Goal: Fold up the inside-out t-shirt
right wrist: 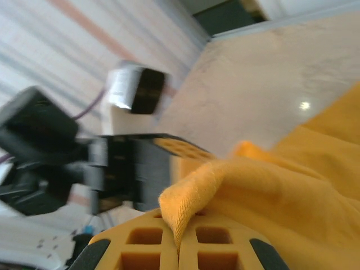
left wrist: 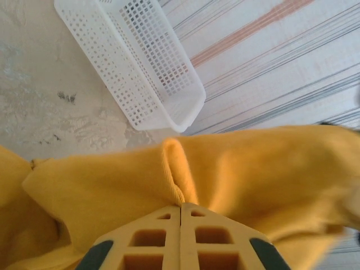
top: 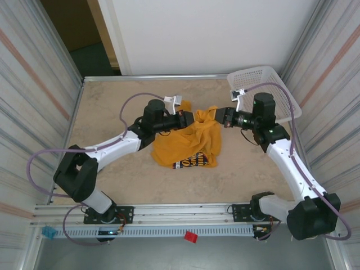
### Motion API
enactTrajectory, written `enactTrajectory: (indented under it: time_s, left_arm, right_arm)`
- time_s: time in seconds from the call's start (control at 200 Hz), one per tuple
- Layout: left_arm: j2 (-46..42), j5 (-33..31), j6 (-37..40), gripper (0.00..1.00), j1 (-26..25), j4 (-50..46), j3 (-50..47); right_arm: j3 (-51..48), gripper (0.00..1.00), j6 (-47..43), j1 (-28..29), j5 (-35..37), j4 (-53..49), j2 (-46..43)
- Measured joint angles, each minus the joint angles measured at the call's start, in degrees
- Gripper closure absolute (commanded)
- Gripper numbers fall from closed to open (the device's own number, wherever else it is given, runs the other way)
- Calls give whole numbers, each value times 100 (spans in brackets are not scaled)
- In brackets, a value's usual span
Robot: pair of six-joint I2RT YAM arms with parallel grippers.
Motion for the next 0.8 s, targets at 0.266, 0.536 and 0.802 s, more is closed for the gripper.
enactTrajectory:
  time_s: [0.266,0.536,0.802]
  left_arm:
    - [-579,761,70,100,372,1375,-634]
    - [-413,1797,-378,100,839,2557,-632]
    - [-127,2559,-522,100,964,2669,-400]
  right_arm:
    - [-951,81,684,138,595,522,527]
    - [-647,39,393,356,890,-101,450]
    - [284,61,-140,98,831,-664,-234]
